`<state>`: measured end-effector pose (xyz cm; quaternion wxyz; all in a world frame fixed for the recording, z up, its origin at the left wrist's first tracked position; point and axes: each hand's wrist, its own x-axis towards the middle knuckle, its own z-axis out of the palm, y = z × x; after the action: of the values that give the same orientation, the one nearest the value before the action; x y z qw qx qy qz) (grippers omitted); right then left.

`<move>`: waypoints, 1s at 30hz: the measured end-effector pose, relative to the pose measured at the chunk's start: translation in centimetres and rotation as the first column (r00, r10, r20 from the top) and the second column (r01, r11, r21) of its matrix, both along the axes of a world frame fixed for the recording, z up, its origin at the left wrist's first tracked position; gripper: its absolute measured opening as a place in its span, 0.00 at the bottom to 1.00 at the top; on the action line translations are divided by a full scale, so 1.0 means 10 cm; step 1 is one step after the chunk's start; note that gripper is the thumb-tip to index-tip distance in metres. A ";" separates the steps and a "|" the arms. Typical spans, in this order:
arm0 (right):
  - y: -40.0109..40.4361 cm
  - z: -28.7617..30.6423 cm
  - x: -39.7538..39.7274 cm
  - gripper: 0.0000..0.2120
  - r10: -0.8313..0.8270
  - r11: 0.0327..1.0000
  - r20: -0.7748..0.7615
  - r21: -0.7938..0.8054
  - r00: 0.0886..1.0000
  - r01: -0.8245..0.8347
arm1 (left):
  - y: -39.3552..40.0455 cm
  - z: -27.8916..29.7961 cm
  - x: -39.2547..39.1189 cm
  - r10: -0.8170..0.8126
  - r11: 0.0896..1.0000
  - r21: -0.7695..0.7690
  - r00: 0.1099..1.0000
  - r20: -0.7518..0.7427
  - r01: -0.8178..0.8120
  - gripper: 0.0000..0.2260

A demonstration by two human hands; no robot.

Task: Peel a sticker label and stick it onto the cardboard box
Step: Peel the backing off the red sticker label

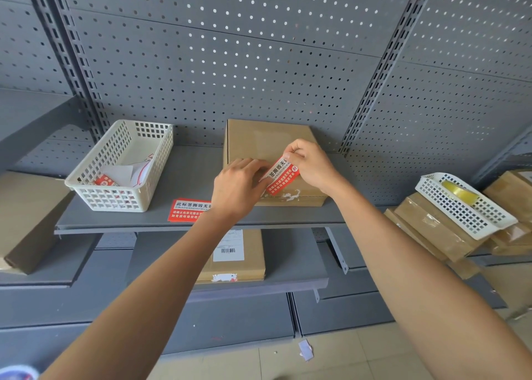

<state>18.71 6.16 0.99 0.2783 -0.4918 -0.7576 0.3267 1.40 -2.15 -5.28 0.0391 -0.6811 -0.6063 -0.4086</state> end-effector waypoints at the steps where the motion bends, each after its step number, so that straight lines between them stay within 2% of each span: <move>1: -0.01 0.02 0.01 0.07 0.004 1.000 -0.020 -0.013 1.000 -0.005 | 0.00 0.01 0.00 0.001 1.000 0.000 1.000 -0.001 -0.001 0.15; 10: -0.09 0.11 0.04 0.05 0.025 1.000 -0.048 -0.008 0.999 -0.025 | 0.00 0.01 0.00 -0.002 0.999 -0.033 1.000 0.012 0.002 0.14; 18: -0.16 0.17 0.05 0.03 0.013 0.999 -0.102 -0.042 0.995 -0.017 | 0.03 0.05 0.01 0.027 0.995 -0.102 0.988 0.150 -0.012 0.08; 20: -0.18 0.19 0.05 0.11 0.005 1.000 -0.074 -0.030 0.997 -0.007 | 0.04 0.07 0.01 0.026 0.994 -0.110 0.985 0.169 -0.007 0.06; 22: -0.21 0.22 0.04 0.19 0.026 1.000 0.018 0.000 0.999 -0.026 | 0.04 0.07 0.01 0.022 0.995 -0.104 0.984 0.177 -0.004 0.06; 24: -0.22 0.24 0.03 0.23 0.056 0.997 0.110 0.040 0.992 -0.061 | 0.03 0.07 0.00 0.017 0.995 -0.096 0.984 0.180 0.000 0.06; 28: -0.21 0.18 -0.01 0.22 0.060 0.997 0.177 0.040 0.982 -0.068 | 0.04 0.06 0.01 0.012 0.995 -0.100 0.983 0.182 0.007 0.07; 30: -0.20 0.13 0.00 0.16 0.045 0.997 0.202 0.056 0.978 -0.058 | 0.03 0.06 0.00 0.013 0.995 -0.102 0.983 0.182 0.006 0.07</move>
<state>18.74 4.16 2.28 0.2069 -0.4937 -0.8040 0.2590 1.39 -1.85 -4.68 -0.0508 -0.6409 -0.6287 -0.4375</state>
